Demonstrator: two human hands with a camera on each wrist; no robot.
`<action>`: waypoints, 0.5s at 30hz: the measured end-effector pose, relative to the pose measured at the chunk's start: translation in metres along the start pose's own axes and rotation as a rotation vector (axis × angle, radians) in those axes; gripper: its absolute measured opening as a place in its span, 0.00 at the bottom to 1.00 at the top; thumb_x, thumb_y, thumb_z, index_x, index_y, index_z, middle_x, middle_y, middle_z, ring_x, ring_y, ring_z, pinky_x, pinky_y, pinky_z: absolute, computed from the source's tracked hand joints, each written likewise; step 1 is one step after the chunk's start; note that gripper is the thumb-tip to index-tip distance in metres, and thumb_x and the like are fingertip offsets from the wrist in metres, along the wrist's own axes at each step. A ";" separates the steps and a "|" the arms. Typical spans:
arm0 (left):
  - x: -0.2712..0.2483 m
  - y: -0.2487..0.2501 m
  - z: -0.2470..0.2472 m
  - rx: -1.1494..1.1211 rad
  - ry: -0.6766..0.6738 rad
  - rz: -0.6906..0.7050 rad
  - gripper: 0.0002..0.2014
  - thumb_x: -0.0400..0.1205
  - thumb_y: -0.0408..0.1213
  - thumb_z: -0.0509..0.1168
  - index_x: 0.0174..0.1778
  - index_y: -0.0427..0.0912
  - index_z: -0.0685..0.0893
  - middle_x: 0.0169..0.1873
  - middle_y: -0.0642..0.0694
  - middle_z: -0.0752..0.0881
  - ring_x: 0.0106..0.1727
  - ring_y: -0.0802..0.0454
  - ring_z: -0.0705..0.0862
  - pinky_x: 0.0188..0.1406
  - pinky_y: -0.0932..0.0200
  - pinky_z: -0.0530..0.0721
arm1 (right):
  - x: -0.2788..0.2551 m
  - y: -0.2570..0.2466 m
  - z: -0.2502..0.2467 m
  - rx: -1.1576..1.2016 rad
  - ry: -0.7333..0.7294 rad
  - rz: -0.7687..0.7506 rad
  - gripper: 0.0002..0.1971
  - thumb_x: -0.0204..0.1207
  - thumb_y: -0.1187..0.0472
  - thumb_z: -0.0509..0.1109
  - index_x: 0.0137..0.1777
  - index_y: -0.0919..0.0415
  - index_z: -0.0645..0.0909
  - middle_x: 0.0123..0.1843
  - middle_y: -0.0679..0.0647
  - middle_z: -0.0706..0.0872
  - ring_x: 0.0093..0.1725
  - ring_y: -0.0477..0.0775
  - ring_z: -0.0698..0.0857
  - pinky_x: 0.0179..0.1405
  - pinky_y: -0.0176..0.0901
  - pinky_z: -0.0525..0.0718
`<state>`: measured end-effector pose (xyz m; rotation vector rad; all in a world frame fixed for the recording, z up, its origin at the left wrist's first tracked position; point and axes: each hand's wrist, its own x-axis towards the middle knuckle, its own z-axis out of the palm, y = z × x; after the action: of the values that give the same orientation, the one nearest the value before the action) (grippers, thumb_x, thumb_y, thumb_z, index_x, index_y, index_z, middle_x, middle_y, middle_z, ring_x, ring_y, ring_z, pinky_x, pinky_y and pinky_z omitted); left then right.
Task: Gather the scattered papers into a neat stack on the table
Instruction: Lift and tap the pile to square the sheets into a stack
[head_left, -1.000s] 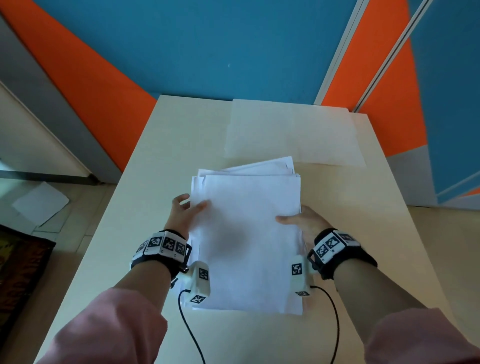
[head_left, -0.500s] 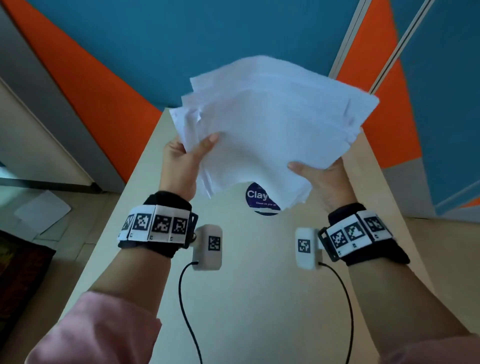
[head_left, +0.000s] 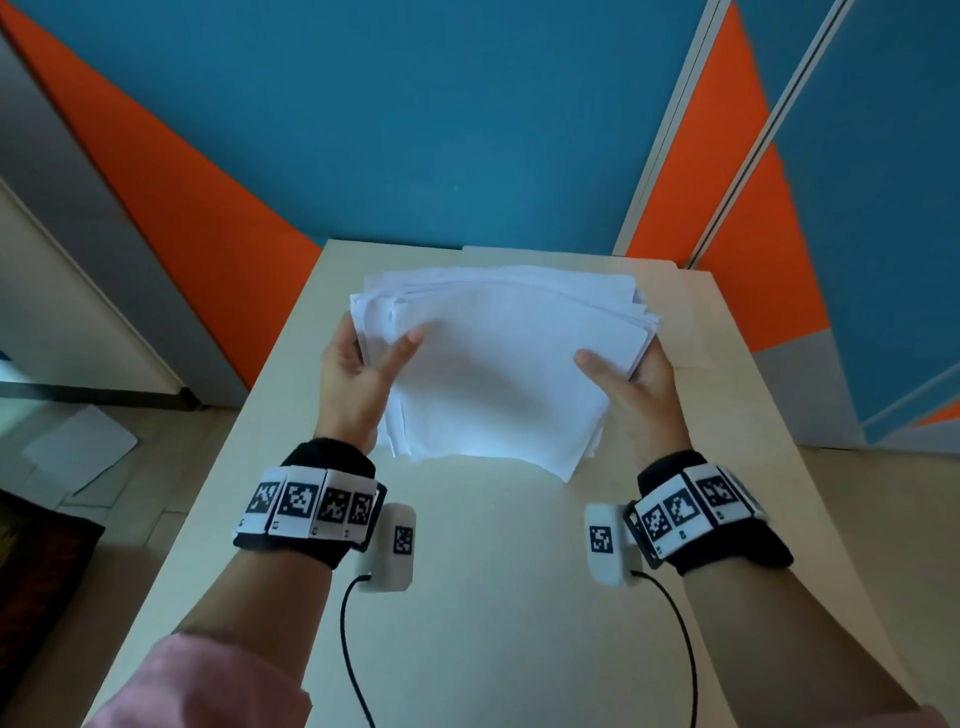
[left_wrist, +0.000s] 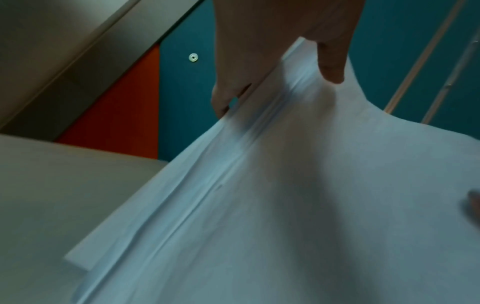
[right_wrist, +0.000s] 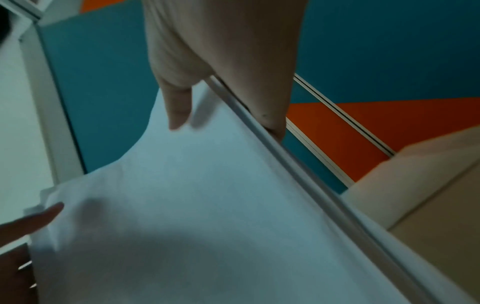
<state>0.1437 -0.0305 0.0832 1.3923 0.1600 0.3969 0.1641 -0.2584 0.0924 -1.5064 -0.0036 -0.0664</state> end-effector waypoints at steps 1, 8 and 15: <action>-0.001 0.002 0.001 -0.006 -0.009 0.033 0.14 0.71 0.39 0.74 0.52 0.49 0.81 0.51 0.46 0.87 0.56 0.50 0.86 0.59 0.58 0.84 | -0.001 -0.005 0.001 0.051 0.029 -0.044 0.19 0.76 0.67 0.70 0.66 0.57 0.75 0.62 0.55 0.85 0.58 0.49 0.86 0.62 0.46 0.85; -0.001 0.026 0.032 -0.036 0.309 0.099 0.14 0.78 0.54 0.61 0.31 0.51 0.73 0.26 0.59 0.70 0.32 0.60 0.67 0.37 0.66 0.65 | 0.005 -0.034 0.026 0.099 0.366 -0.220 0.20 0.71 0.39 0.67 0.28 0.52 0.68 0.32 0.48 0.72 0.39 0.61 0.73 0.46 0.52 0.76; 0.009 0.030 0.040 -0.013 0.467 0.069 0.21 0.78 0.45 0.69 0.24 0.50 0.66 0.20 0.58 0.62 0.22 0.61 0.62 0.25 0.68 0.60 | 0.019 -0.026 0.026 -0.007 0.474 -0.253 0.21 0.72 0.61 0.73 0.26 0.54 0.64 0.26 0.45 0.67 0.26 0.40 0.66 0.31 0.29 0.68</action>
<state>0.1607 -0.0608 0.1207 1.2759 0.4904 0.7765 0.1831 -0.2346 0.1212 -1.4601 0.1866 -0.6247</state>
